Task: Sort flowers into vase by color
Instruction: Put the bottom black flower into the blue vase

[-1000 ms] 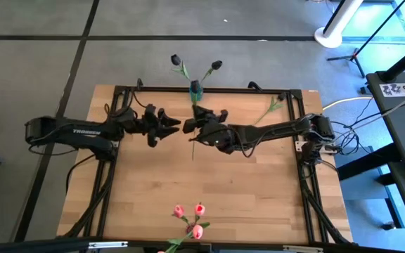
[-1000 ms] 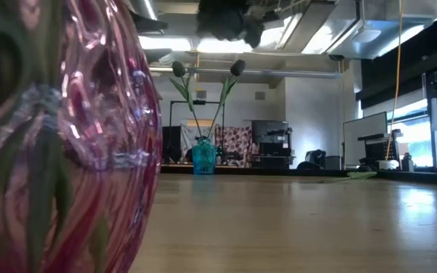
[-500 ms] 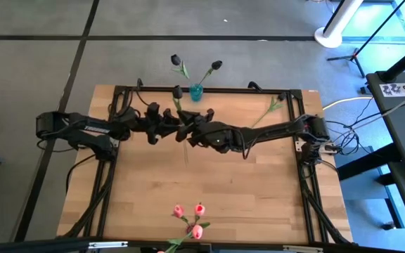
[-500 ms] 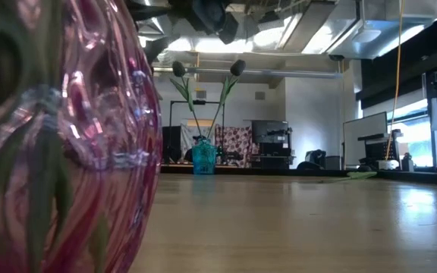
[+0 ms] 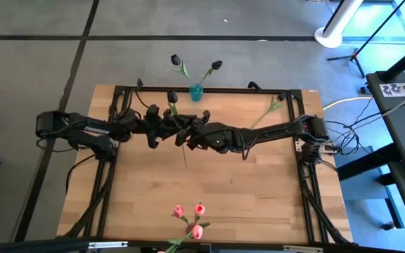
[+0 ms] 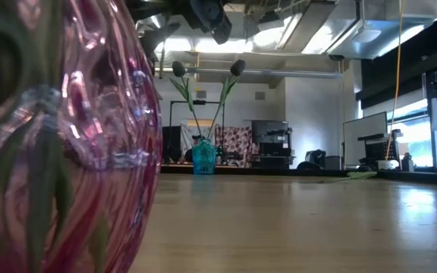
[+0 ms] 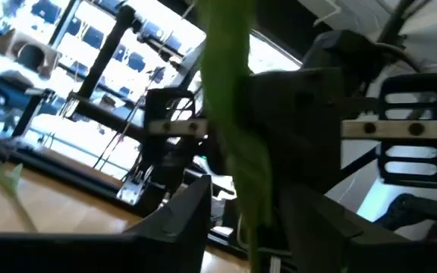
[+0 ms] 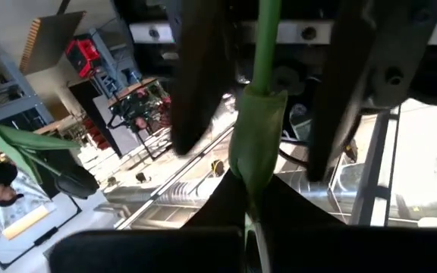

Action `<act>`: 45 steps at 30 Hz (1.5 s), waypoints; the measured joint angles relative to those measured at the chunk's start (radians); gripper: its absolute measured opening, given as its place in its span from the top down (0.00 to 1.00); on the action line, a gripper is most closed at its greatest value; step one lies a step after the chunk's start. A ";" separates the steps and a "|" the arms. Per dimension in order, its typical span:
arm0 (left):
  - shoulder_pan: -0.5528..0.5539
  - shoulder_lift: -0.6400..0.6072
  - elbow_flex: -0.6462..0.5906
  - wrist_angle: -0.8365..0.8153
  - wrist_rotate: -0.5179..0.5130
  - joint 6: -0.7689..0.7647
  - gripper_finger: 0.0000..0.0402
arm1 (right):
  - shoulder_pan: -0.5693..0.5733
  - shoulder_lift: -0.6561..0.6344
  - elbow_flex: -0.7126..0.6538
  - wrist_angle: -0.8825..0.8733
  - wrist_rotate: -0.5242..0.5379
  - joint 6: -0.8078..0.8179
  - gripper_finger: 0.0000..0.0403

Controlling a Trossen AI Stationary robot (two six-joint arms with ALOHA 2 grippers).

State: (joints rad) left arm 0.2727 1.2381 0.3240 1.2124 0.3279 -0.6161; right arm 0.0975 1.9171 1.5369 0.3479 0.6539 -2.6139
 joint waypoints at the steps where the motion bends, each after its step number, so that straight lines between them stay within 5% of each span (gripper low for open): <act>1: -0.007 0.000 0.003 0.001 -0.003 0.013 0.65 | 0.000 0.000 0.000 -0.002 0.000 0.006 0.98; 10: -0.018 -0.001 0.003 -0.037 -0.031 0.046 0.97 | 0.000 0.000 0.000 -0.010 0.025 0.071 0.83; 25: 0.017 -0.010 0.003 -0.116 -0.057 0.093 0.98 | 0.004 0.001 0.000 -0.022 0.067 0.326 0.75; 33: 0.067 -0.155 0.003 -0.329 -0.139 0.204 0.98 | 0.017 0.001 0.000 -0.025 0.172 0.545 0.75; 38: 0.060 -0.239 0.003 -0.474 -0.269 0.320 0.99 | 0.011 0.000 0.012 0.023 0.169 0.931 0.74; 42: 0.002 -0.335 0.003 -0.617 -0.361 0.406 0.99 | -0.004 -0.015 0.043 -0.025 0.115 1.524 0.66; 45: -0.075 -0.384 0.003 -0.674 -0.475 0.506 0.99 | -0.027 -0.033 0.044 -0.107 -0.049 1.915 0.53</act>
State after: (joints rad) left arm 0.1975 0.8541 0.3271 0.5385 -0.1468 -0.1102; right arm 0.0700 1.8843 1.5804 0.2414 0.6053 -0.6993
